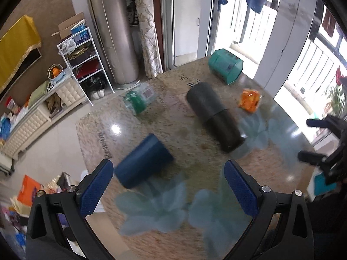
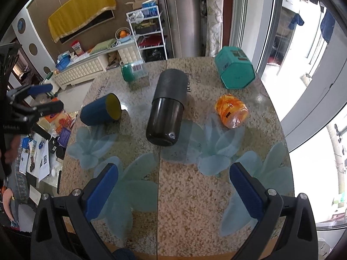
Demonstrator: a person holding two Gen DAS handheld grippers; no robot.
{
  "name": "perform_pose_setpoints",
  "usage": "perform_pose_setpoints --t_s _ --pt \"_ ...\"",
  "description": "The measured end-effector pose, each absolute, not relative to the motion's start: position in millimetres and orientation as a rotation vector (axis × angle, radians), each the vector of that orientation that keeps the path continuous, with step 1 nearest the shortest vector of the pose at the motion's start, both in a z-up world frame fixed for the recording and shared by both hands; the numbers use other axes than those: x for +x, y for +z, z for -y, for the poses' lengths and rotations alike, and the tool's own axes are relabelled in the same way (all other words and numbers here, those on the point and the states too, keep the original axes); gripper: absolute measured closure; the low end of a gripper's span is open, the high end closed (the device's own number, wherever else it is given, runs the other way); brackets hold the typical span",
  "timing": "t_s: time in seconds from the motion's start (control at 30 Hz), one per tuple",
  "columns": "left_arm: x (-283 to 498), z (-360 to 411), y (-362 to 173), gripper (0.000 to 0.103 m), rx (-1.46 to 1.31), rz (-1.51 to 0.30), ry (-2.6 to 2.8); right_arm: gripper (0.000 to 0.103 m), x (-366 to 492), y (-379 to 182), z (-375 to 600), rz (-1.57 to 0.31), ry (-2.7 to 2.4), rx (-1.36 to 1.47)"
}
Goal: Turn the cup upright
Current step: 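Close the left gripper around the body of the blue cup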
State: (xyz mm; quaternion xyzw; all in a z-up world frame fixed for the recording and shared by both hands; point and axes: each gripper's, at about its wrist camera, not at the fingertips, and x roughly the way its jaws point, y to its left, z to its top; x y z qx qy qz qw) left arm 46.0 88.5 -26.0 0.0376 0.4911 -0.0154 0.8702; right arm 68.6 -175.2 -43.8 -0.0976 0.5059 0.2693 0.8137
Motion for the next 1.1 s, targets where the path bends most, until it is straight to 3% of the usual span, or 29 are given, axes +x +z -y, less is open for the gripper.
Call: perform_pose_setpoints --t_s 0.43,0.7,1.1 --pt "102.7 -129.1 -101.9 0.000 0.302 -1.232 -0.207 0.000 98.8 -66.0 175.9 -1.180 0.575 -0.263" --pt "129.4 -146.1 -161.5 0.000 0.308 -1.357 -0.281 0.000 116.4 -82.1 178.4 -1.244 0.553 -0.273" --pt "145.6 -157.5 -203.5 0.003 0.210 -1.429 -0.309 0.000 135.2 -89.2 168.9 -1.268 0.544 -0.265"
